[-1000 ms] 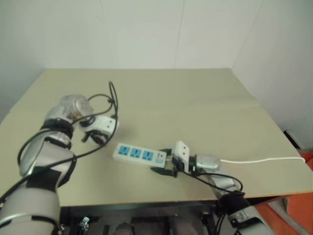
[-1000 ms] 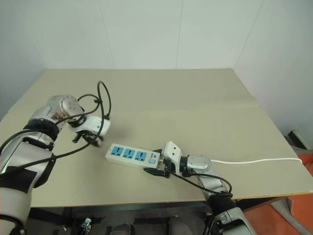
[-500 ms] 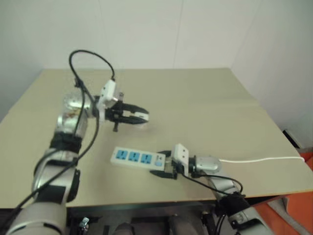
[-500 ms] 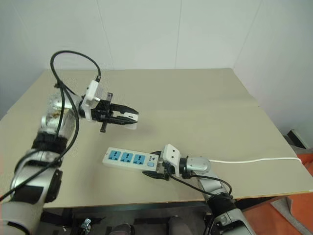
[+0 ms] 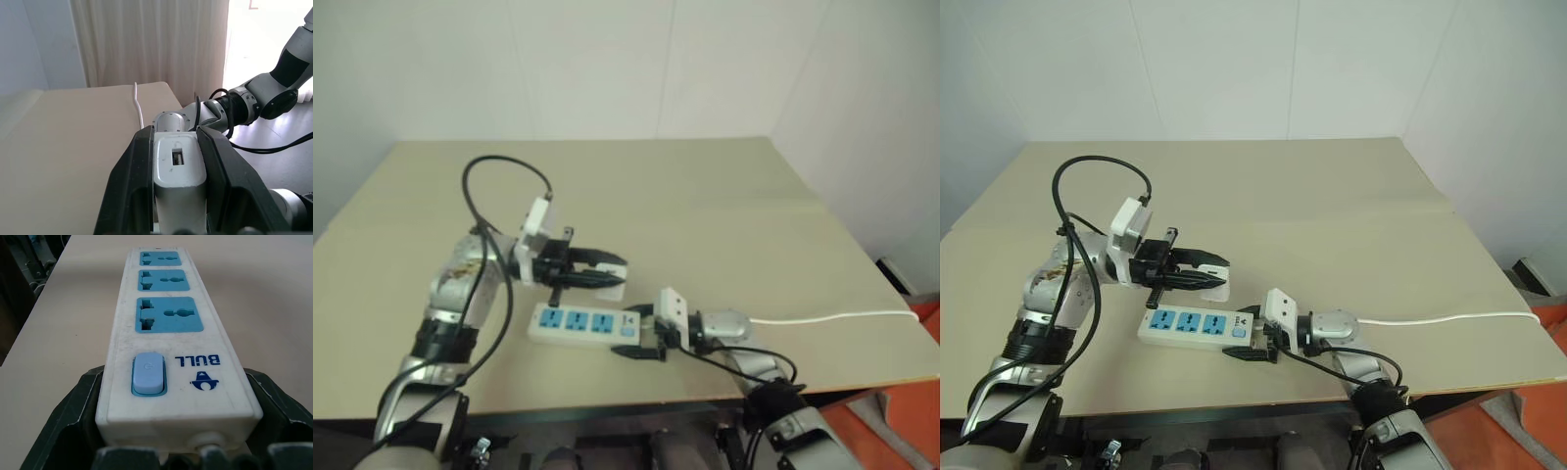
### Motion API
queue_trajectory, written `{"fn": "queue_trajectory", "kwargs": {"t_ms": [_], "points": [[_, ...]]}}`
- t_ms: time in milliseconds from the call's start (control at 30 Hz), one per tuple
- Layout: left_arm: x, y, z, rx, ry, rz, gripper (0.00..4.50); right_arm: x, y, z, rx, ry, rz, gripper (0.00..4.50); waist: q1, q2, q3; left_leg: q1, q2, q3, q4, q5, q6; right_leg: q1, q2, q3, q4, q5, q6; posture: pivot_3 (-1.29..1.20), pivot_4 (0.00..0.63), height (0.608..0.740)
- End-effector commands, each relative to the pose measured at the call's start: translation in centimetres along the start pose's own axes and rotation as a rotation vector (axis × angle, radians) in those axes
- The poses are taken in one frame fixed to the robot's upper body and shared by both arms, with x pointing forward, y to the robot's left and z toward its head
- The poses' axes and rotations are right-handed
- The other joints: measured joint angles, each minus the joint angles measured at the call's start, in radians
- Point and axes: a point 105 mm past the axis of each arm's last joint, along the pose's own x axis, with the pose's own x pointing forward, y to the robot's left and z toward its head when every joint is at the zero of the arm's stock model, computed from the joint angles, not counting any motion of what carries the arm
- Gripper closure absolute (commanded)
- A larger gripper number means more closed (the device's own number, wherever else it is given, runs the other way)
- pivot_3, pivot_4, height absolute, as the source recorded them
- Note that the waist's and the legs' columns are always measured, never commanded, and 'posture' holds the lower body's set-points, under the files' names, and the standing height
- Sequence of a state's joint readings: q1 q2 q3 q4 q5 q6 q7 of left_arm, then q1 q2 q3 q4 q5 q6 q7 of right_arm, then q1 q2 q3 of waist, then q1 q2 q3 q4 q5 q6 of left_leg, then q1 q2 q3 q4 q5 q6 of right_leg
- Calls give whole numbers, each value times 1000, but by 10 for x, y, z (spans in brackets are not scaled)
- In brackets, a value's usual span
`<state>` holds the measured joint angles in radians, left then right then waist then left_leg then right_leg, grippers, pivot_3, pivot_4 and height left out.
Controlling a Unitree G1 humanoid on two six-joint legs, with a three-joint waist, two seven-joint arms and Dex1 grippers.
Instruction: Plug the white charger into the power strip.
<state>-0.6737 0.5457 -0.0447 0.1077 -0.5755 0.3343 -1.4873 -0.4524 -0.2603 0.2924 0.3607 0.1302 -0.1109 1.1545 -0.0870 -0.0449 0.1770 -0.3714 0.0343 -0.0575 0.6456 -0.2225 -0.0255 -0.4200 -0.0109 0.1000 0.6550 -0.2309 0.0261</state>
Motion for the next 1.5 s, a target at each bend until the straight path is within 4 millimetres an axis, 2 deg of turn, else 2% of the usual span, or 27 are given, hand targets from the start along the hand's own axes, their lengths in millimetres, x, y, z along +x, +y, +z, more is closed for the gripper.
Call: {"fn": "queue_trajectory", "kwargs": {"t_ms": [33, 467, 633, 1000, 1500], "points": [[-1, -3, 8, 32, -25, 18, 3484, 10, 19, -25, 39, 72, 73, 1078, -5, 0, 0, 1, 0, 0, 0, 0, 0, 0, 0, 0, 0, 0, 0, 0, 150, 740], [-12, -18, -15, -17, 39, 25, 3484, 11, 19, -37, -2, 111, 58, 1078, -19, -1, -6, 6, 1, 0, -1, 0, 0, 6, 2, 1, 0, 0, 0, 0, 150, 740], [-15, -18, -23, -22, 63, 23, 3484, 9, 19, -38, 9, 121, 67, 1078, -19, -1, -6, 19, 2, 0, -6, 0, 0, 19, 2, 0, -7, -1, -1, 0, 150, 740], [-13, -24, -28, -44, 59, 6, 3484, 10, 19, -39, 35, 130, 75, 1078, -20, -1, -6, 18, 2, 0, -6, 0, 0, 18, 2, 0, -7, -1, -1, 0, 150, 740], [-24, -26, -62, -65, 156, 59, 3484, 9, 19, -37, 59, 138, 95, 1078, -20, -1, -6, 18, 2, 1, -7, 0, -1, 18, 2, 0, -7, -2, -2, 0, 150, 740]]}}
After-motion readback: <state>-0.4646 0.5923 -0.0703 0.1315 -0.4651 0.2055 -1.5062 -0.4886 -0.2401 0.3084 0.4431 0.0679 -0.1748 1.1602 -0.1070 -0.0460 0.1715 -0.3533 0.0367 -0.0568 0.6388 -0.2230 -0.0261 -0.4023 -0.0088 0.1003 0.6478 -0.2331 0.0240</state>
